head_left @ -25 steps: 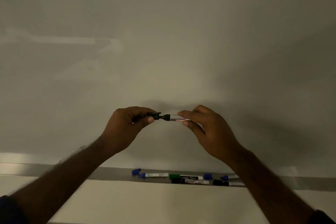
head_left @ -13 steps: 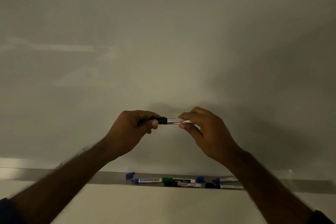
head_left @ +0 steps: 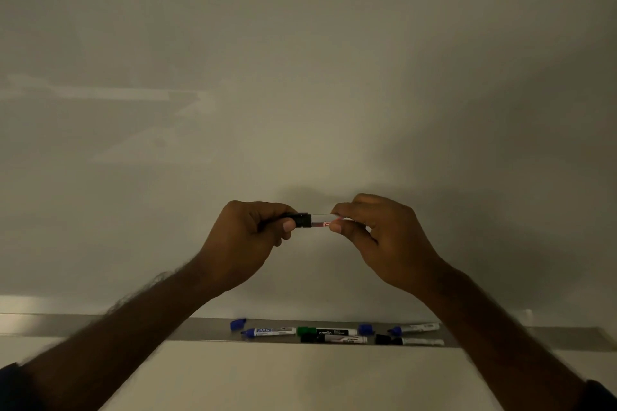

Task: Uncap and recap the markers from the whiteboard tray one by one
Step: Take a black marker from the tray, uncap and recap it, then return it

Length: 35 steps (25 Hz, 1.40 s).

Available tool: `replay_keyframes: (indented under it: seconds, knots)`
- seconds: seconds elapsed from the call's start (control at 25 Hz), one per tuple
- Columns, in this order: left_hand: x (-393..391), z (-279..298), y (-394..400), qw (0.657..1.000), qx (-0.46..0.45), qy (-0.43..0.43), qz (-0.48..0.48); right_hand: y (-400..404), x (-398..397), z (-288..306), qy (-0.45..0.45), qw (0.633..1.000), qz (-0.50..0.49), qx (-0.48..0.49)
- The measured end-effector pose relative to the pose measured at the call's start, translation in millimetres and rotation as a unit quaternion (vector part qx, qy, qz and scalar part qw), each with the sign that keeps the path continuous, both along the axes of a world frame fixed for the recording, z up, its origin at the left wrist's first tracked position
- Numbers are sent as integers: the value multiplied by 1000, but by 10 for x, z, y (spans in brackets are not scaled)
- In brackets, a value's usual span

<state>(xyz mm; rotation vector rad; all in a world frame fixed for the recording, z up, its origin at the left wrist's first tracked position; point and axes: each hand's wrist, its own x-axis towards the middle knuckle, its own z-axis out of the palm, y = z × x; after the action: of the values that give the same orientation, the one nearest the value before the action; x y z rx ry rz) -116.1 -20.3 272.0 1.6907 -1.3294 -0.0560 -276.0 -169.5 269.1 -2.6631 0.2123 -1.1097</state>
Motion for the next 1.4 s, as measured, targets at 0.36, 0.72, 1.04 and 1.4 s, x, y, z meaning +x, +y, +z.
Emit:
replay_keyframes:
  seconds: [0.36, 0.72, 1.04, 1.4]
  knots:
    - [88, -25, 18, 999, 7, -52, -2, 74, 77, -82, 13, 999, -7, 46]
    - [296, -171, -51, 998, 28, -48, -16, 12, 228, -166, 39, 997, -11, 72]
    - [632, -621, -49, 989, 142, -37, -26, -81, 563, -746, 119, 980, 2, 161]
    - [1099, -1481, -1, 976, 204, -71, 5, 100, 989, -1661, 173, 951, -2, 256]
